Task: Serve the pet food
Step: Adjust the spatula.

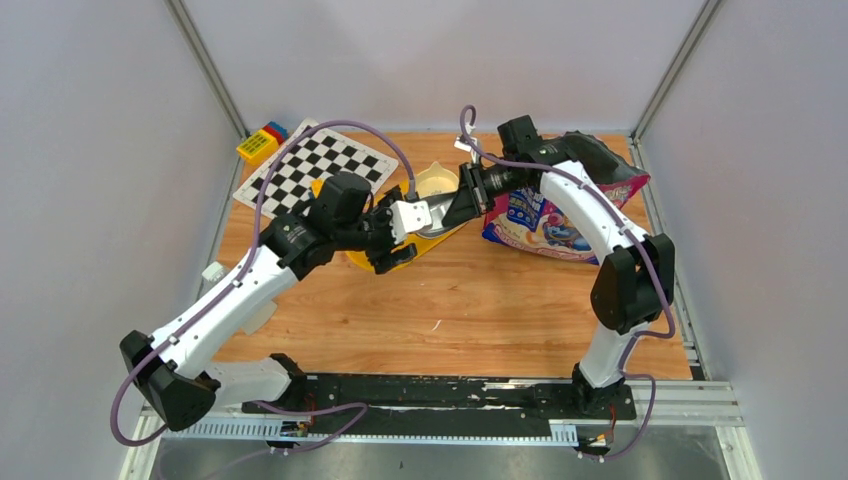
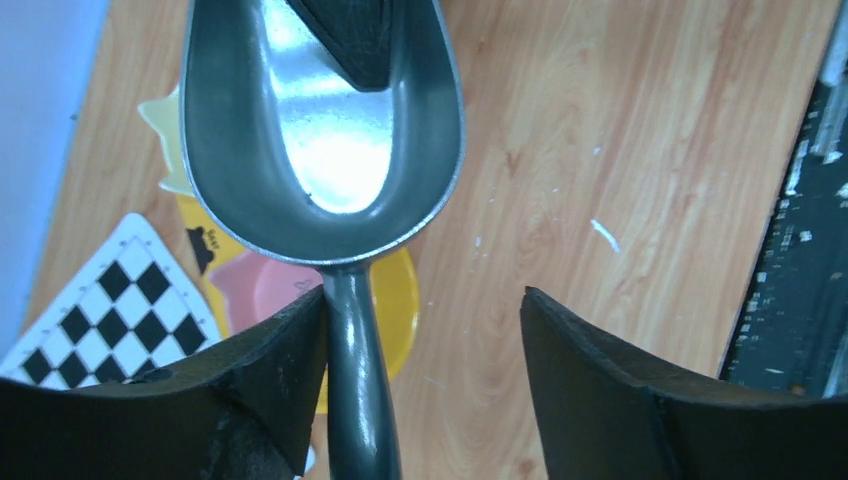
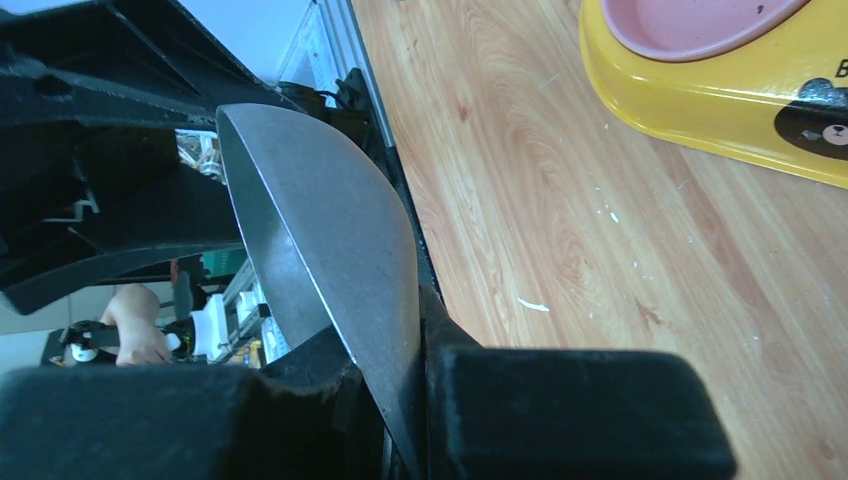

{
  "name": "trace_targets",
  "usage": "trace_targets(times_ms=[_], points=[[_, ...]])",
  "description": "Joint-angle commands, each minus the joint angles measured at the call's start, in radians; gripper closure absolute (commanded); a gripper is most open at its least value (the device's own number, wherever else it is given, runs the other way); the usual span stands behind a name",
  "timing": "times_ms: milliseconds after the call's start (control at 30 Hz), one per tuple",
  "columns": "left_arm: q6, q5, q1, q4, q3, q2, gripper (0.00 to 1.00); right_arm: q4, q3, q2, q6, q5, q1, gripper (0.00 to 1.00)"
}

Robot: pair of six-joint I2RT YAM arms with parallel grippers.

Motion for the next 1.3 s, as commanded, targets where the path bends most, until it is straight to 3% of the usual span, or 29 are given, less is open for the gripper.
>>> trace_targets(times_ms=[0, 100, 200, 333, 433, 600, 1067, 1267], points=[[0.038, -0.156, -0.045, 0.064, 0.017, 0.017, 0.31, 0.006, 0.026, -0.009, 0.027, -0.073, 0.013, 1.0], [0.034, -0.184, -0.056, 0.07, 0.019, 0.014, 0.48, 0.006, 0.023, -0.014, 0.024, -0.079, 0.015, 1.0], [0.028, -0.204, -0.057, 0.078, 0.013, 0.005, 0.51, 0.007, 0.017, -0.018, 0.021, -0.088, 0.016, 1.0], [0.022, -0.231, -0.057, 0.107, -0.01, -0.014, 0.67, 0.007, 0.012, -0.024, 0.021, -0.101, 0.019, 1.0], [0.002, -0.221, -0.057, 0.112, -0.01, -0.014, 0.73, 0.007, 0.011, -0.026, 0.019, -0.12, 0.02, 1.0], [-0.033, -0.183, -0.057, 0.143, -0.015, -0.024, 0.99, 0.009, -0.003, -0.029, 0.014, -0.15, 0.024, 1.0], [-0.127, -0.04, -0.023, 0.123, 0.051, -0.078, 1.0, 0.016, -0.029, 0.006, -0.001, -0.121, 0.025, 1.0], [-0.159, -0.026, -0.004, 0.13, 0.064, -0.093, 1.0, 0.015, -0.04, 0.014, -0.015, -0.056, 0.059, 0.93]])
